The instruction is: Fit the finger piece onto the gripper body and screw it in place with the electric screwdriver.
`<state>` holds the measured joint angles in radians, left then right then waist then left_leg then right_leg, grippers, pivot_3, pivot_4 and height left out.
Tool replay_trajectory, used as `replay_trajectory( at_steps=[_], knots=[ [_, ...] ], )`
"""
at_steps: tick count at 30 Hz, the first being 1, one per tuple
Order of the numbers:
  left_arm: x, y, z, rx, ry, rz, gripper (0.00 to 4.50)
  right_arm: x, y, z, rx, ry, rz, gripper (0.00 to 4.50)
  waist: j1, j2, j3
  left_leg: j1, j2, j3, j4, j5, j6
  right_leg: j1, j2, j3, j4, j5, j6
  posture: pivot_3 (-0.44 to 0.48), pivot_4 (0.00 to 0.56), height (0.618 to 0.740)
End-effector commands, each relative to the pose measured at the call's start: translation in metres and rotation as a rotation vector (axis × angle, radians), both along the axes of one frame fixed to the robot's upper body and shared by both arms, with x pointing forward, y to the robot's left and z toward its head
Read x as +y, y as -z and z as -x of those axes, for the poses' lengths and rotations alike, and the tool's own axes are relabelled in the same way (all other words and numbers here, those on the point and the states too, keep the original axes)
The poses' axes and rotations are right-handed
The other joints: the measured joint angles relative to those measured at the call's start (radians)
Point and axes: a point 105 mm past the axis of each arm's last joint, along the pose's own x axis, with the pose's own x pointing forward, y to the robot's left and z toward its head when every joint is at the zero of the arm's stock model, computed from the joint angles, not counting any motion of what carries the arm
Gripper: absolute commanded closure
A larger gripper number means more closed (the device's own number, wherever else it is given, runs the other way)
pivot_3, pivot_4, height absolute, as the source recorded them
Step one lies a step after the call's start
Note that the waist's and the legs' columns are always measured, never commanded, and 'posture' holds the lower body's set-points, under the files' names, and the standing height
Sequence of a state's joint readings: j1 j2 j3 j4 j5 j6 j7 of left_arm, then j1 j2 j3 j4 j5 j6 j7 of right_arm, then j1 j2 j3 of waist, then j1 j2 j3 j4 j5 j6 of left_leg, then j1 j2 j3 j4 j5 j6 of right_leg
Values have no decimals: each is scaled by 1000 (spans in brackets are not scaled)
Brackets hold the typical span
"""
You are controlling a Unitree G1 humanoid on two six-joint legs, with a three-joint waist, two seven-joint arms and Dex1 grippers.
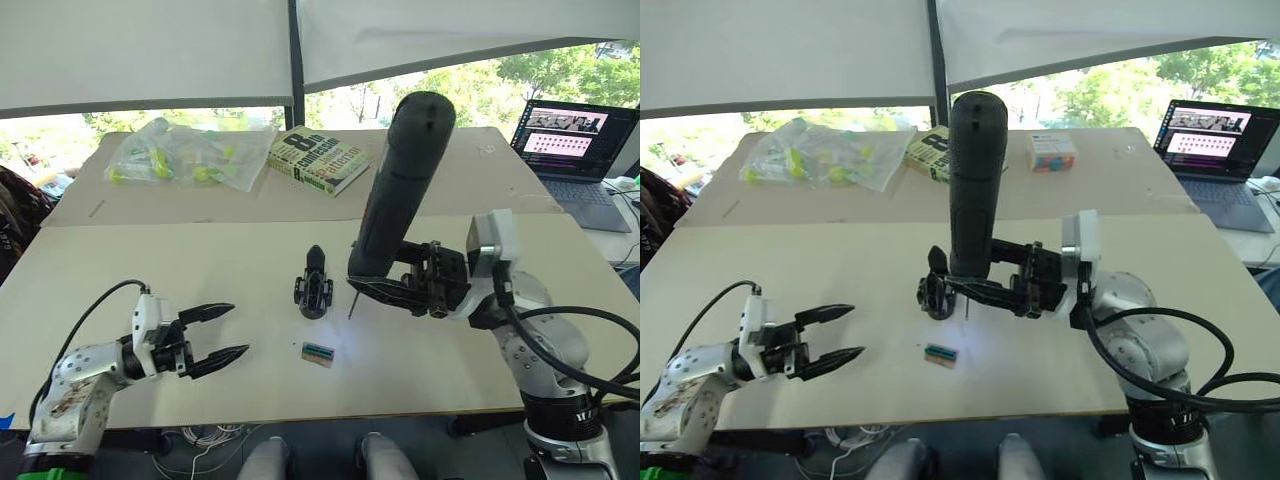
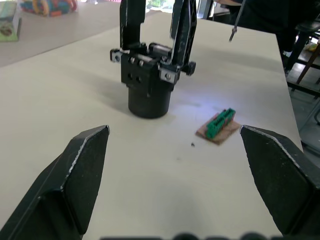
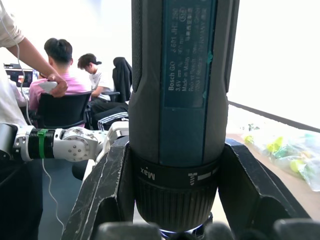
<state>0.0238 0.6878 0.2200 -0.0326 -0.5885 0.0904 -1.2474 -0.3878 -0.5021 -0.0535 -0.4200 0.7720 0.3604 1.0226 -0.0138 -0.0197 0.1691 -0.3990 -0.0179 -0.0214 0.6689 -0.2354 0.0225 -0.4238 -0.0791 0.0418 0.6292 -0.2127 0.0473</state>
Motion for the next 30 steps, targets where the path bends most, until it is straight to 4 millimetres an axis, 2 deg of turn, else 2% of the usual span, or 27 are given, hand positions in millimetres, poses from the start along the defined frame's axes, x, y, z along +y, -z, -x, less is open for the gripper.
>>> replay_trajectory(
  at_steps=[1,5,8,12,15,19,30],
  knots=[
    [-6,-18,-4,-31,15,-20,91,0,-25,13,-93,-31,-38,2587,1,0,0,0,0,0,0,0,0,0,0,0,0,0,0,0,150,740],
    [-33,-29,-17,-18,40,-16,91,2,-35,13,-101,-51,-49,2587,3,-1,0,0,0,0,0,0,0,0,0,0,0,0,0,0,150,740],
    [-43,-29,-25,-13,26,-35,91,5,-37,15,-93,-74,-51,2587,1,-1,0,0,0,0,0,0,0,0,0,0,0,0,0,0,150,740],
    [-60,-13,-32,14,24,-69,91,10,-44,16,-95,-101,-63,2587,-7,-1,0,-1,0,0,0,0,0,-1,1,1,0,0,0,0,150,740],
    [-64,-8,-40,13,-10,-70,91,10,-47,14,-101,-105,-64,2587,-4,-1,0,0,0,0,0,0,0,0,1,1,1,0,0,0,150,740],
    [-74,13,-43,41,21,-121,91,11,-49,12,-110,-107,-61,2587,0,-1,0,0,0,0,0,0,0,0,1,1,0,0,0,0,150,740],
    [-92,43,-62,40,3,-128,91,12,-42,11,-99,-106,-37,2587,1,-1,0,-1,0,0,0,0,0,-1,1,1,0,0,0,0,150,740]
  ],
)
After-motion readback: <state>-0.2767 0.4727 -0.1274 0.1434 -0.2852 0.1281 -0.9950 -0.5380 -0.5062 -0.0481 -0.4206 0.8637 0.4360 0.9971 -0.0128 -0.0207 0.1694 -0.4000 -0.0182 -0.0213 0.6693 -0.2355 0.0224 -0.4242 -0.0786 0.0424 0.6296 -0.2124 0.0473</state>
